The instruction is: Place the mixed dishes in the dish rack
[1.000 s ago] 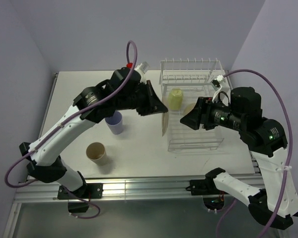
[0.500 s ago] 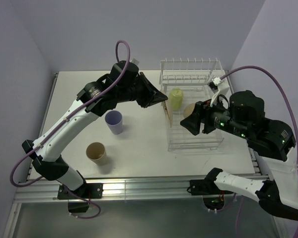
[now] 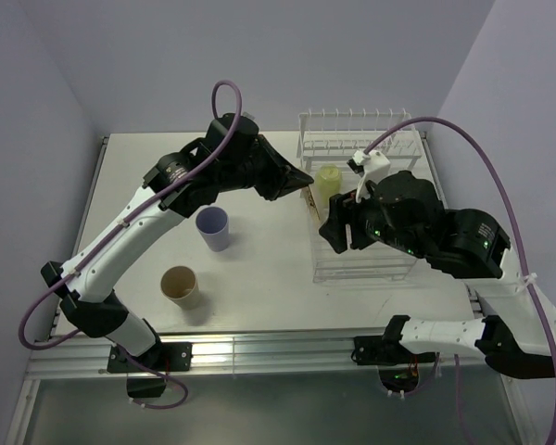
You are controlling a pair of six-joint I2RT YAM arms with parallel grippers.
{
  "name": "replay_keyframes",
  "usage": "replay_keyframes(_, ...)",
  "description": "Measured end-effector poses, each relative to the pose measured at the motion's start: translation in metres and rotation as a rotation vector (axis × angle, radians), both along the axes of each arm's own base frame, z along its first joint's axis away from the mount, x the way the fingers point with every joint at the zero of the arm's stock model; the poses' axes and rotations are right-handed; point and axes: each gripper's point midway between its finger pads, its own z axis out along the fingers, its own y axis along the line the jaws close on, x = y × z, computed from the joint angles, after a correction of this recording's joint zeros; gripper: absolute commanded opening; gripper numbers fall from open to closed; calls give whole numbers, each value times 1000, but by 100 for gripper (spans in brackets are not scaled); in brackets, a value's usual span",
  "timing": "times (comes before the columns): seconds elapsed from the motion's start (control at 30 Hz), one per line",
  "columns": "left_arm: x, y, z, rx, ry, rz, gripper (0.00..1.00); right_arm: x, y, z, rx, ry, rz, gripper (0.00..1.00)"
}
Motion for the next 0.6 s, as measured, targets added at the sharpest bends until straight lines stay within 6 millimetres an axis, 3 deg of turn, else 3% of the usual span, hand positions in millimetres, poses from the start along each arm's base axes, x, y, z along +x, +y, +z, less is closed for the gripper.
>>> replay_keyframes(0.4, -5, -6, -8, -18, 53, -10, 0, 24, 8, -26, -151, -94, -62, 67)
replay_keyframes(0.6, -7, -9, -18, -27, 79, -11, 0, 39, 6, -26, -183, -168, -113, 54)
